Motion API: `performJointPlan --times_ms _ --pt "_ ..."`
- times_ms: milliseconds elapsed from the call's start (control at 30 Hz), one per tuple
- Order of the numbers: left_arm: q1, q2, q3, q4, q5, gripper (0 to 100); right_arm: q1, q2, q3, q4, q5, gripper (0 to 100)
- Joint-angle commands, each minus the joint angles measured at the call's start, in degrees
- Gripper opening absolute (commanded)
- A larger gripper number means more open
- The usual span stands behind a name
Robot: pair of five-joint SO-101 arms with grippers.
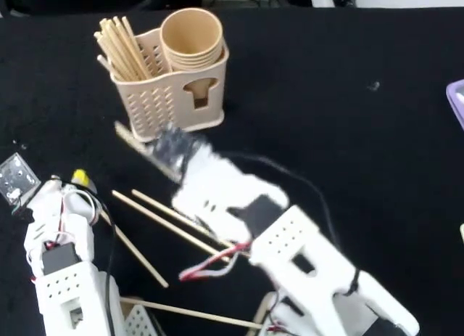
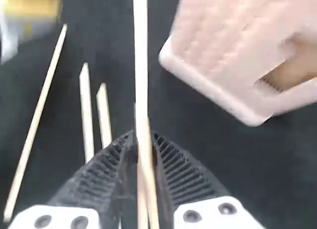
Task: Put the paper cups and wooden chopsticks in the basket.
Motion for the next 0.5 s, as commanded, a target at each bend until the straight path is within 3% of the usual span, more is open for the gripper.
performJointPlan --times_ms 0,167,400,467 --pt "-0.48 -0.18 -0.66 -1.05 -0.62 15 -1.14 -2.24 8.31 -5.71 0.7 1.1" --pt "-0.48 -0.18 -0.66 -0.97 -0.62 15 2.46 -2.24 20.09 -17.58 3.69 1.1" --pt "-0.48 -0.18 -0.57 -1.05 -0.62 15 6.42 -2.24 21.14 -17.49 6.33 1.5" --pt "-0.48 -0.18 -0.57 -1.05 -0.62 15 6.42 -2.24 21.49 -17.41 6.33 6.0"
